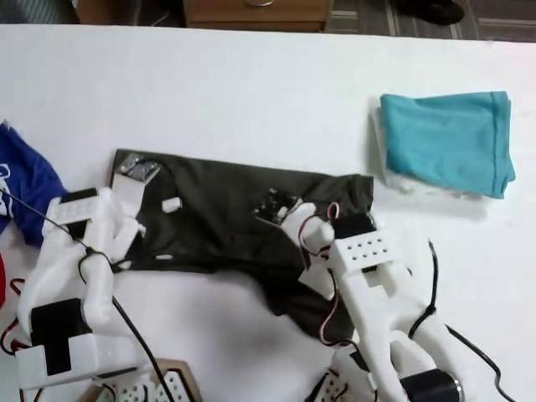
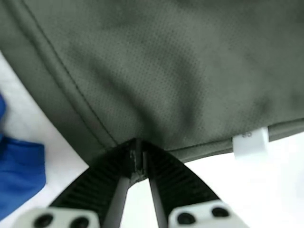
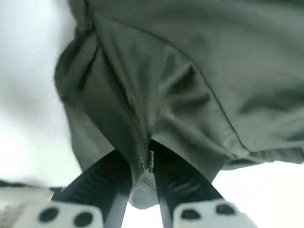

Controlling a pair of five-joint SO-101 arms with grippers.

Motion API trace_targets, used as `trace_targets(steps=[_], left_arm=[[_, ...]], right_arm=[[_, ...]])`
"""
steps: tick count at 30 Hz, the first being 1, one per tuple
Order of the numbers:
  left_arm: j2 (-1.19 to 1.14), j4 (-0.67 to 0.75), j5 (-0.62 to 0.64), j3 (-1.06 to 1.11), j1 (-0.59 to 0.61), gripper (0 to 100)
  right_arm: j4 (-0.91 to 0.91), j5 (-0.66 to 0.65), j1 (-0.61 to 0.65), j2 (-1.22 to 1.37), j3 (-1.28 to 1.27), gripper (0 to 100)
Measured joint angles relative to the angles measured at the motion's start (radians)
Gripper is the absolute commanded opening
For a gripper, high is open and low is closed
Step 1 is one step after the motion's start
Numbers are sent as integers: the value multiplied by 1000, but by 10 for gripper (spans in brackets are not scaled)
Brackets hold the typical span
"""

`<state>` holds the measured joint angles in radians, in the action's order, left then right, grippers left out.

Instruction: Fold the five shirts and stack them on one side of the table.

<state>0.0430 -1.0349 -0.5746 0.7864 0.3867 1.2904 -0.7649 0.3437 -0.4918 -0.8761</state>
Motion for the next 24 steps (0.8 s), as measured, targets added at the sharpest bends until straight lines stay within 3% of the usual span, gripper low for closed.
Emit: trace_targets(steps=[7, 13, 19, 24], left_arm=[[0, 0, 0, 0, 0, 26], [0, 0, 0, 0, 0, 26], [0, 0, 0, 0, 0, 26], [0, 0, 0, 0, 0, 26]], right_arm=[[132, -3, -3, -69, 34, 20], [226, -5, 77, -138, 35, 20], [196, -5, 92, -141, -63, 20], [135, -84, 91, -141, -147, 24]])
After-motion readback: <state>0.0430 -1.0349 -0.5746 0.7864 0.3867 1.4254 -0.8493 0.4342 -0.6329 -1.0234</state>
